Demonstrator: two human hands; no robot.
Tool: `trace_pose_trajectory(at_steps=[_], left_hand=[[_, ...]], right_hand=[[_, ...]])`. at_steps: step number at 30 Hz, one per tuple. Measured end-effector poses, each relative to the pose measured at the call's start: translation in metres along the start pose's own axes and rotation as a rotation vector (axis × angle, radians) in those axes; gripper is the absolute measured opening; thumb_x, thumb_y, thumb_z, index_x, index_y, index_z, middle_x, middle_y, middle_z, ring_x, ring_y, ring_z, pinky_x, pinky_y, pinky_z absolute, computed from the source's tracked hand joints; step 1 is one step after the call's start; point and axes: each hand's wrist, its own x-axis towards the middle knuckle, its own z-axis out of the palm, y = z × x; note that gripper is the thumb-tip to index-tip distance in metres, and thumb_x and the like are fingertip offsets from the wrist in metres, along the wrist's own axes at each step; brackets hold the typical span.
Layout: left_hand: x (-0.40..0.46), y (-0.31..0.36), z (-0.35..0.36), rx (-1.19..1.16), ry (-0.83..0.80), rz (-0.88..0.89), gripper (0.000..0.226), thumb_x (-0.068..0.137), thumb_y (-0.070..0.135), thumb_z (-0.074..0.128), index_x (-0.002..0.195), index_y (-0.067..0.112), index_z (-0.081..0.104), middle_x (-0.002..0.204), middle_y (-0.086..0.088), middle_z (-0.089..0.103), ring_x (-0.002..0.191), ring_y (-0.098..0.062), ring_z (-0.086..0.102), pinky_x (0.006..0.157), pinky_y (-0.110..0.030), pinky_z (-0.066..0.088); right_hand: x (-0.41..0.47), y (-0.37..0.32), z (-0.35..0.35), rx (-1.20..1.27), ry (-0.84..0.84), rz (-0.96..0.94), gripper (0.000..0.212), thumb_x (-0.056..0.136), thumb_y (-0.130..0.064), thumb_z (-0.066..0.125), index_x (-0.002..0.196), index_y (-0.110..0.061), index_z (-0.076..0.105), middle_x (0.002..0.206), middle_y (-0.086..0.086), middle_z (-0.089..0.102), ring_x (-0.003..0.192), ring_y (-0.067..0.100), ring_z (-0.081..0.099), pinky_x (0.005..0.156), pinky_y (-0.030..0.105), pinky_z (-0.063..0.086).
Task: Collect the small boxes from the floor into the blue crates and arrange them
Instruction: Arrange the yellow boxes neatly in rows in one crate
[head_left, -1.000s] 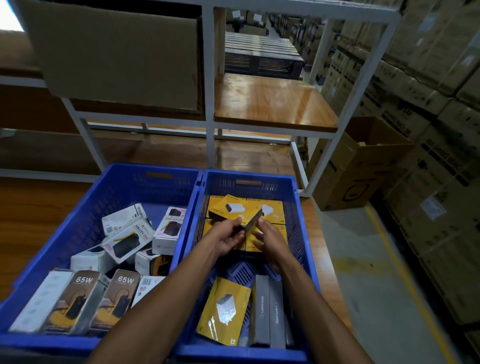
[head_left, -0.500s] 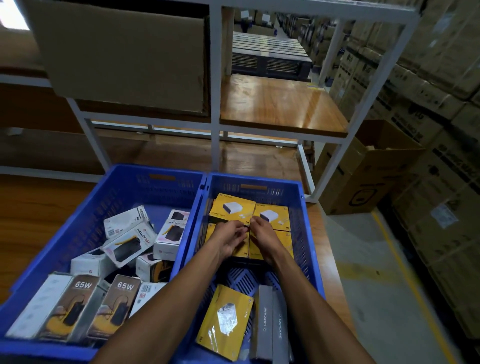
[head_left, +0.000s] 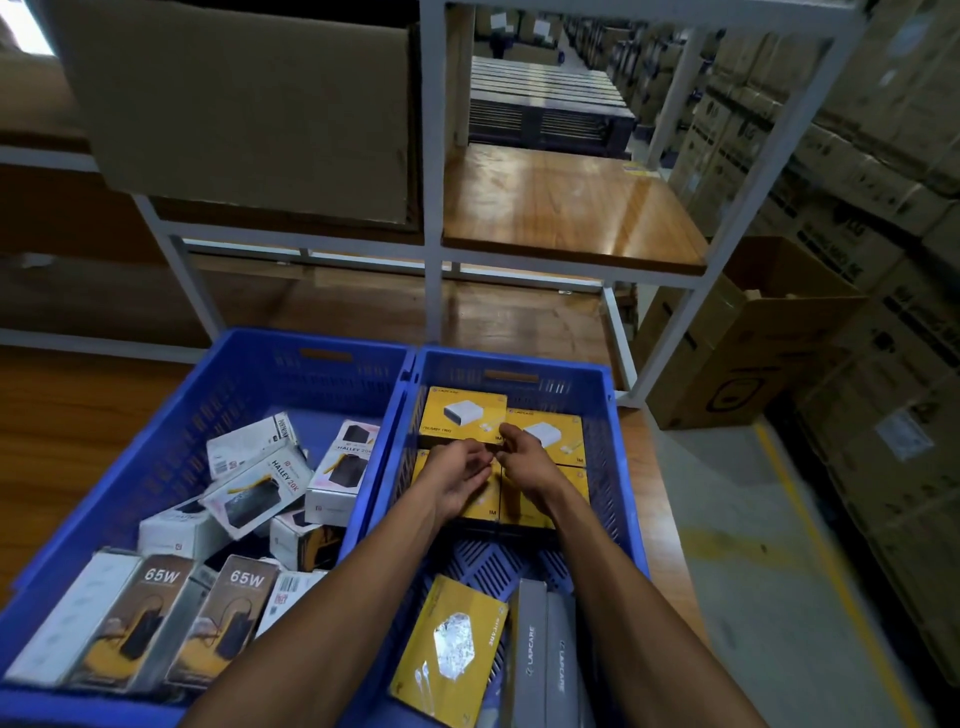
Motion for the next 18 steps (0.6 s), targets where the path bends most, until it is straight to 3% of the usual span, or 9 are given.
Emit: trace_pose_trajectory(at_steps=[4, 7, 10, 13, 15, 18], left_hand=[[-0.003, -0.001, -0.001, 0.029, 0.003, -0.002, 0.017, 0.104, -0.001, 0.051, 0.115, -0.009, 0.061, 0.109, -0.023, 0.069, 0.114, -0.030, 0.065, 0.113, -0.047, 0.049], [-0.013, -0.002, -0.002, 0.144, 0.025, 0.006, 0.011, 0.103, -0.003, 0.048, 0.102, -0.003, 0.060, 0.100, -0.022, 0.066, 0.100, -0.029, 0.067, 0.103, -0.043, 0.055], [-0.022, -0.006, -0.006, 0.430, -0.038, 0.027, 0.015, 0.101, 0.006, 0.055, 0.112, 0.001, 0.063, 0.101, -0.018, 0.067, 0.087, -0.026, 0.068, 0.082, -0.037, 0.062], [-0.033, -0.013, -0.011, 0.774, -0.189, 0.054, 0.015, 0.098, 0.009, 0.061, 0.112, 0.010, 0.068, 0.095, -0.014, 0.073, 0.069, -0.017, 0.067, 0.062, -0.029, 0.053], [-0.041, -0.019, -0.013, 1.011, -0.316, 0.087, 0.013, 0.097, 0.011, 0.064, 0.107, 0.015, 0.070, 0.100, -0.016, 0.075, 0.068, -0.015, 0.065, 0.060, -0.027, 0.049], [-0.052, -0.029, -0.016, 1.415, -0.448, 0.190, 0.017, 0.093, 0.021, 0.073, 0.110, 0.021, 0.073, 0.097, 0.000, 0.071, 0.082, -0.016, 0.066, 0.071, -0.029, 0.051]], right_hand=[[-0.001, -0.003, -0.003, -0.127, -0.016, -0.039, 0.068, 0.100, 0.005, 0.047, 0.163, -0.014, 0.029, 0.164, 0.009, 0.037, 0.146, 0.025, 0.042, 0.117, 0.034, 0.038], [-0.009, -0.003, -0.003, -0.174, 0.008, -0.048, 0.068, 0.100, 0.002, 0.049, 0.163, -0.017, 0.030, 0.163, 0.009, 0.038, 0.144, 0.027, 0.043, 0.117, 0.040, 0.041], [-0.021, -0.002, -0.002, -0.238, 0.073, -0.058, 0.054, 0.103, -0.004, 0.047, 0.155, -0.016, 0.040, 0.147, 0.014, 0.052, 0.128, 0.034, 0.056, 0.104, 0.048, 0.051], [-0.033, 0.004, -0.007, -0.295, 0.134, -0.060, 0.044, 0.103, -0.007, 0.049, 0.147, -0.013, 0.048, 0.144, 0.015, 0.057, 0.124, 0.035, 0.058, 0.099, 0.046, 0.051], [-0.044, 0.009, -0.012, -0.313, 0.145, -0.034, 0.041, 0.103, -0.008, 0.050, 0.143, -0.015, 0.054, 0.141, 0.013, 0.061, 0.120, 0.032, 0.062, 0.094, 0.043, 0.054], [-0.064, 0.017, -0.022, -0.344, 0.116, -0.009, 0.033, 0.104, -0.014, 0.050, 0.134, -0.018, 0.063, 0.132, 0.012, 0.065, 0.111, 0.028, 0.065, 0.083, 0.038, 0.053]])
